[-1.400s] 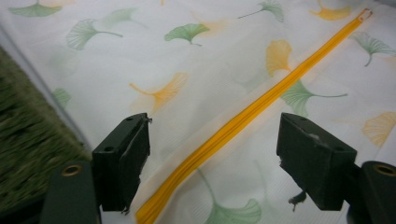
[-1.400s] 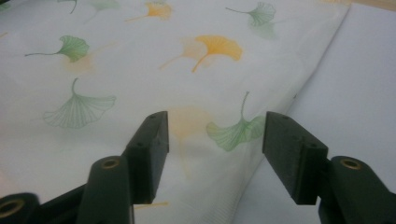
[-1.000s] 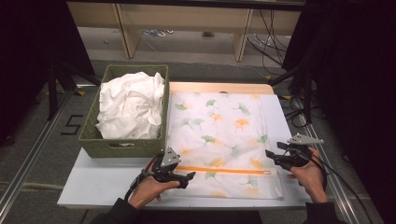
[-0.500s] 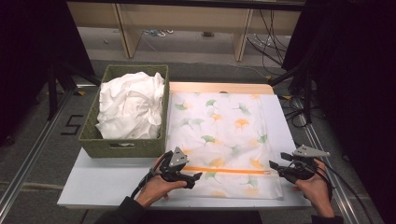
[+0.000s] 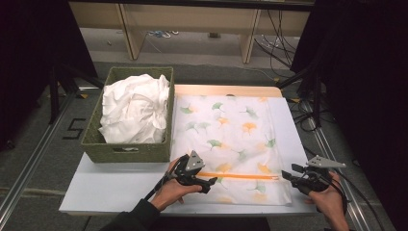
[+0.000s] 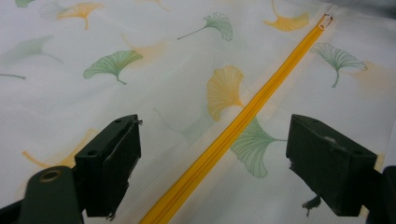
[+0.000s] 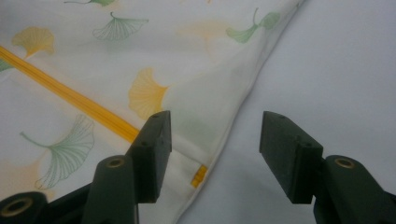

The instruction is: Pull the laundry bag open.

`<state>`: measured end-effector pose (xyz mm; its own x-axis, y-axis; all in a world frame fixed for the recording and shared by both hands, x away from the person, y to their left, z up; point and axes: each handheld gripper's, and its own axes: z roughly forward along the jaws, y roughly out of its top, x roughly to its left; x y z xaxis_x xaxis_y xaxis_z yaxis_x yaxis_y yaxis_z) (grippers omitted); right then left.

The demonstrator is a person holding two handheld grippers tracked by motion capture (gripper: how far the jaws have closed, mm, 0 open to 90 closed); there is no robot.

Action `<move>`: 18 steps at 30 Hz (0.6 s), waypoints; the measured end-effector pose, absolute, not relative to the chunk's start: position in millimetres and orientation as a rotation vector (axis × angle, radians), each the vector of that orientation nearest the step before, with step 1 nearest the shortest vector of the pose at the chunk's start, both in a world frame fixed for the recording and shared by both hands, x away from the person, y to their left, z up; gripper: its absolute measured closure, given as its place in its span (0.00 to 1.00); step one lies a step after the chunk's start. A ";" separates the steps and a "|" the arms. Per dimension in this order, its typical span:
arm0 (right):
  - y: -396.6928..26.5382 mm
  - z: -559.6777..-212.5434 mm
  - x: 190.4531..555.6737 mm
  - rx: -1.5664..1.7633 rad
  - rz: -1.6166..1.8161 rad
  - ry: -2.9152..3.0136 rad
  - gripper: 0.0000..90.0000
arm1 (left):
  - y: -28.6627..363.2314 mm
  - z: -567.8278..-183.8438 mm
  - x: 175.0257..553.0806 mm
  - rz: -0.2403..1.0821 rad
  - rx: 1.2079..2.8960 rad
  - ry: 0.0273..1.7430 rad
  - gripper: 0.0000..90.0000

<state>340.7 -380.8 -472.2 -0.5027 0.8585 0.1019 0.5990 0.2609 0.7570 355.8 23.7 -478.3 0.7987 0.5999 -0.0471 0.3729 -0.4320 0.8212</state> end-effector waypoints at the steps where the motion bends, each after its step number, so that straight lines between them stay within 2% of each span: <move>1: -380.9 -473.6 340.8 1.325 1.091 2.213 0.51 | 21.2 -479.0 356.3 0.314 2.077 0.714 0.20; 9: -373.8 -481.5 340.6 1.343 1.021 2.258 0.53 | -1.4 -484.3 361.3 0.254 2.159 0.619 0.20; 18: -371.3 -483.8 340.5 1.312 0.992 2.281 0.56 | -29.0 -481.5 366.4 0.268 2.169 0.555 0.20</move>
